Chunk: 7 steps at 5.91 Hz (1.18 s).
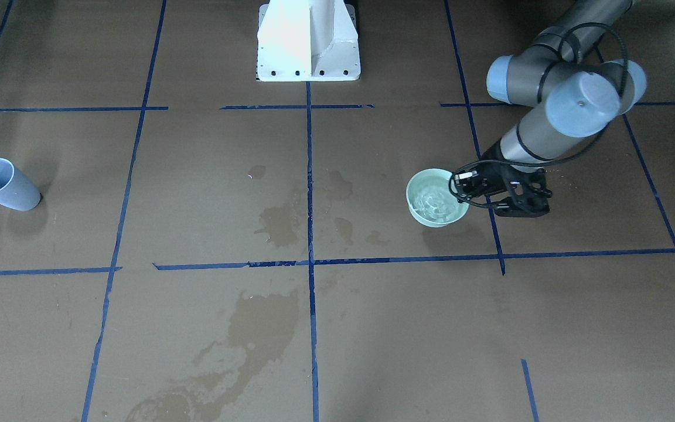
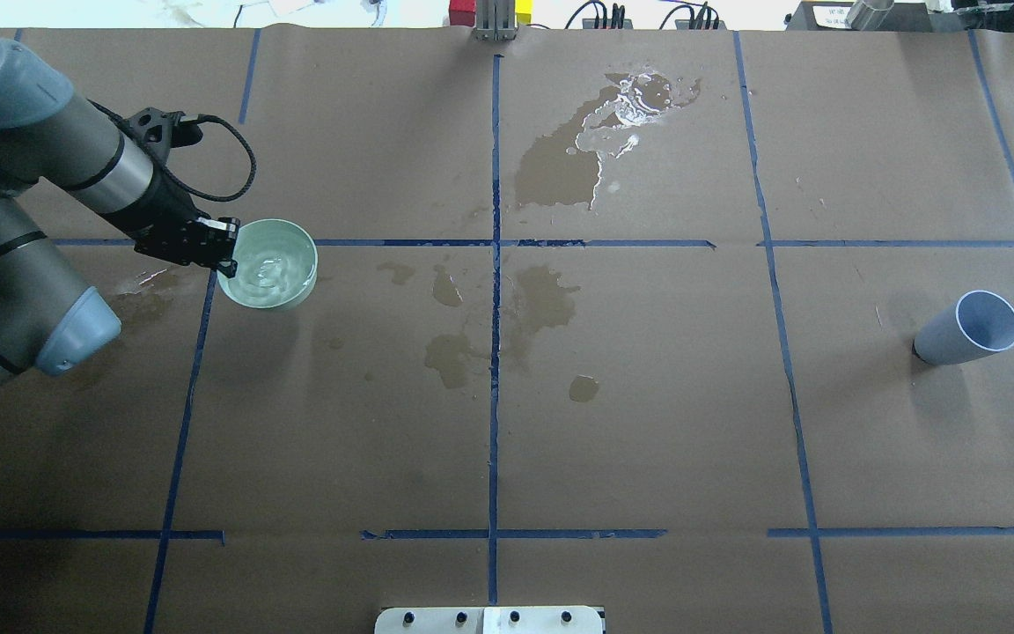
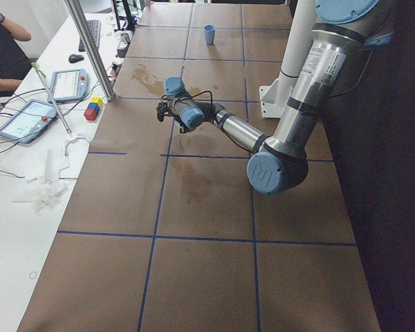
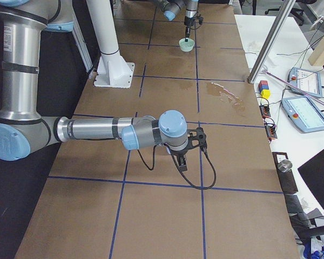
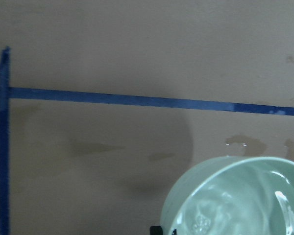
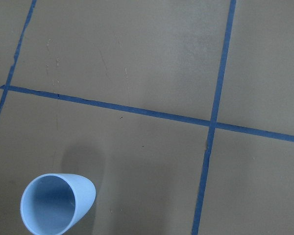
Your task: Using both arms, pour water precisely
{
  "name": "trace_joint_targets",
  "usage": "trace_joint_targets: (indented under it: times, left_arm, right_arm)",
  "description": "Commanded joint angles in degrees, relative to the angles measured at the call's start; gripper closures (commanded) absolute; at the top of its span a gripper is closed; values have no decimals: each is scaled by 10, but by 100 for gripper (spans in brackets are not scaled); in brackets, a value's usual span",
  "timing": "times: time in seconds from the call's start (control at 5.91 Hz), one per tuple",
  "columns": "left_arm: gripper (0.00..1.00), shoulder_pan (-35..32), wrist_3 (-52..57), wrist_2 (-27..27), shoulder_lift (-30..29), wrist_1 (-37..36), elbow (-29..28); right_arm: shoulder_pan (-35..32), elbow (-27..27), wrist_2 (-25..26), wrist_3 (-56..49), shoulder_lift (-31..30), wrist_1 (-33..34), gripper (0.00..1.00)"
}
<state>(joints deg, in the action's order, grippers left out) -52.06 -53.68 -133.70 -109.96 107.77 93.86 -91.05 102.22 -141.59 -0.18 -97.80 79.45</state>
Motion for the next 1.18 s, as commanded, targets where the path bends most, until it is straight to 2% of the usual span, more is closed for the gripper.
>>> trace_joint_targets:
  times: [0.0, 0.51, 1.01]
  left_arm:
    - [100, -31, 70, -18, 46, 8, -1]
    - [100, -83, 178, -59, 99, 12, -9]
    - [100, -101, 256, -61, 157, 17, -10]
  right_arm:
    - [0, 1, 0, 4, 1, 0, 0]
    - [1, 3, 0, 6, 2, 0, 0]
    - [1, 3, -1, 6, 2, -1, 0]
